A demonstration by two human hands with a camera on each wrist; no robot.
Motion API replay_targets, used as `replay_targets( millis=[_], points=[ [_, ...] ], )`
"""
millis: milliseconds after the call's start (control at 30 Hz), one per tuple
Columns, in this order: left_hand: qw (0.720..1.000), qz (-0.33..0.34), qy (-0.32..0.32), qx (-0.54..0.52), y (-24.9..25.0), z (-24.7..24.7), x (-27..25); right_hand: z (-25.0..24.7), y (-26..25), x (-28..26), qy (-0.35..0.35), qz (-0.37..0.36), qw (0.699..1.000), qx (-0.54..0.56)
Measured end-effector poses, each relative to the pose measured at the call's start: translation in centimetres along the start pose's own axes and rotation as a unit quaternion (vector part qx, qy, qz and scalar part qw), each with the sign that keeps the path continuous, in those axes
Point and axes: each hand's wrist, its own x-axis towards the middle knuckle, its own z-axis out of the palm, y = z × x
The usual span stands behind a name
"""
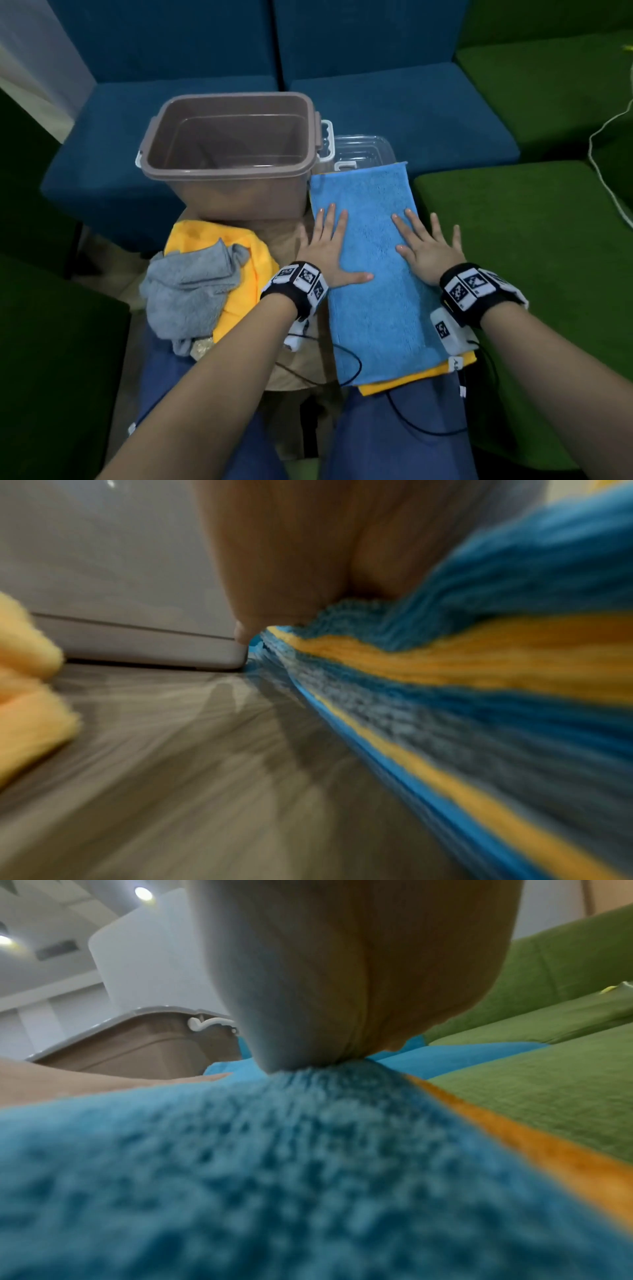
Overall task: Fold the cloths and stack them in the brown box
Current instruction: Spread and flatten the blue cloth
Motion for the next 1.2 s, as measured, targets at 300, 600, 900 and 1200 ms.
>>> replay_targets(
  millis=[300, 600, 900, 1200],
  points=[
    [0.995, 0.086, -0.047, 0.031, 0.0, 3.4, -7.9, -0.2, -0.7, -0.6, 0.003, 0.003, 1.0, -0.006],
    [0.981, 0.075, -0.079, 0.163, 1.4, 1.8, -10.6, -1.9, -2.9, -5.4, 0.064, -0.006, 0.992, 0.106],
    [0.966, 0.217, -0.092, 0.104, 2.2, 2.2, -12.8, 1.6, -1.3, -11.0, 0.039, 0.129, 0.971, 0.196],
    [0.971, 0.194, -0.126, -0.053, 1.4, 2.4, -13.7, 0.4, -2.0, -11.6, -0.008, 0.155, 0.965, 0.213]
  ],
)
